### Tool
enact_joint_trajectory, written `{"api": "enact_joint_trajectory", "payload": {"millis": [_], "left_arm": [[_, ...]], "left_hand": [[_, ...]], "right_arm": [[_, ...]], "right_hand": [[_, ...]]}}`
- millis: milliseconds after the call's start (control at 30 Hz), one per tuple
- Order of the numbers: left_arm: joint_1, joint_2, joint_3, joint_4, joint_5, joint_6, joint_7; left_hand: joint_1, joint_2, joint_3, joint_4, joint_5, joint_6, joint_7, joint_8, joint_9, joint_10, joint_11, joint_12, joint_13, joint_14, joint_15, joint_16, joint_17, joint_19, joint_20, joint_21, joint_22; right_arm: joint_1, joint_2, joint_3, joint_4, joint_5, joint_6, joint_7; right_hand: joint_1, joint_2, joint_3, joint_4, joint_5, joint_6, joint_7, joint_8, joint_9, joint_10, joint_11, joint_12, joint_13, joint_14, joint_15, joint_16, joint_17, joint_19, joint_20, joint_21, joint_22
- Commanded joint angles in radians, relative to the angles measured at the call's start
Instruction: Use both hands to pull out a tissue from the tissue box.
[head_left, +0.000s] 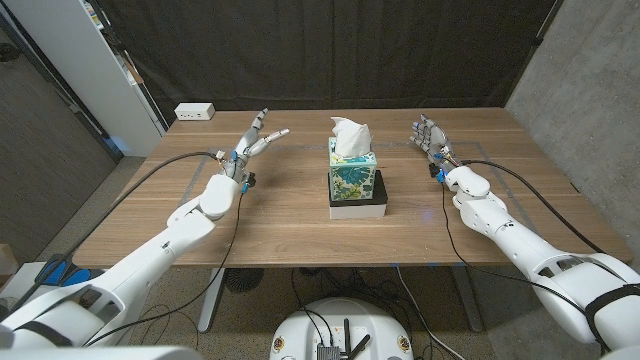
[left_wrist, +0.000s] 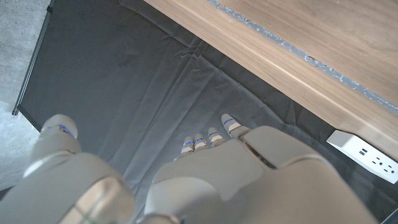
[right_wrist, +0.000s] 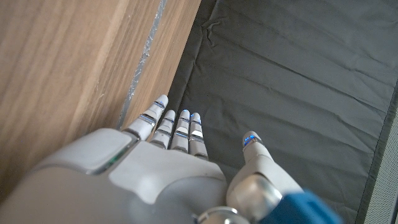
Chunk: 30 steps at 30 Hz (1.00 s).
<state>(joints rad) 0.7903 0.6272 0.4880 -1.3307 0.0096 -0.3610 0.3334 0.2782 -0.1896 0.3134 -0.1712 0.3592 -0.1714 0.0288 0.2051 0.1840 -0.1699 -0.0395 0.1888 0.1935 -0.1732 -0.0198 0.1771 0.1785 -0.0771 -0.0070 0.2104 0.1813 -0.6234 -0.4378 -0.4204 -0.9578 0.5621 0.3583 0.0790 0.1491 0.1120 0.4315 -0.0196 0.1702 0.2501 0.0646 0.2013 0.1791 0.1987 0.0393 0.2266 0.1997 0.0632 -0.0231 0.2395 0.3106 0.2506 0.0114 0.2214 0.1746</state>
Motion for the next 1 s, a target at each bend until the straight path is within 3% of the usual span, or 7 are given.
{"api": "enact_joint_trajectory", "payload": {"millis": [33, 1000], "left_arm": [[0.066, 0.015, -0.013, -0.087, 0.007, 0.035, 0.034], [0.282, 0.062, -0.074, -0.315, 0.005, 0.065, 0.074]], "left_hand": [[0.015, 0.003, -0.008, 0.0, 0.011, -0.398, 0.002, 0.008, 0.003, -0.245, -0.005, 0.008, 0.001, -0.15, 0.001, 0.006, 0.002, 0.004, -0.002, -0.002, 0.004], [0.035, 0.012, -0.029, 0.006, 0.019, -0.369, -0.002, 0.018, 0.002, -0.23, -0.009, 0.013, 0.001, -0.146, -0.002, 0.007, 0.001, 0.012, 0.004, -0.001, 0.004]], "right_arm": [[-0.021, -0.01, 0.009, -0.025, 0.007, 0.008, -0.005], [-0.065, -0.025, 0.017, -0.087, 0.004, 0.015, -0.033]], "right_hand": [[0.007, 0.002, -0.004, 0.0, 0.003, 0.008, 0.0, 0.0, 0.005, 0.012, -0.003, -0.002, 0.003, 0.004, 0.003, -0.001, 0.001, 0.007, 0.008, -0.005, 0.002], [0.007, 0.007, -0.006, -0.01, 0.005, 0.01, 0.0, -0.002, 0.005, 0.016, -0.004, -0.007, 0.003, 0.007, 0.003, -0.005, -0.01, 0.01, 0.009, -0.009, 0.002]]}}
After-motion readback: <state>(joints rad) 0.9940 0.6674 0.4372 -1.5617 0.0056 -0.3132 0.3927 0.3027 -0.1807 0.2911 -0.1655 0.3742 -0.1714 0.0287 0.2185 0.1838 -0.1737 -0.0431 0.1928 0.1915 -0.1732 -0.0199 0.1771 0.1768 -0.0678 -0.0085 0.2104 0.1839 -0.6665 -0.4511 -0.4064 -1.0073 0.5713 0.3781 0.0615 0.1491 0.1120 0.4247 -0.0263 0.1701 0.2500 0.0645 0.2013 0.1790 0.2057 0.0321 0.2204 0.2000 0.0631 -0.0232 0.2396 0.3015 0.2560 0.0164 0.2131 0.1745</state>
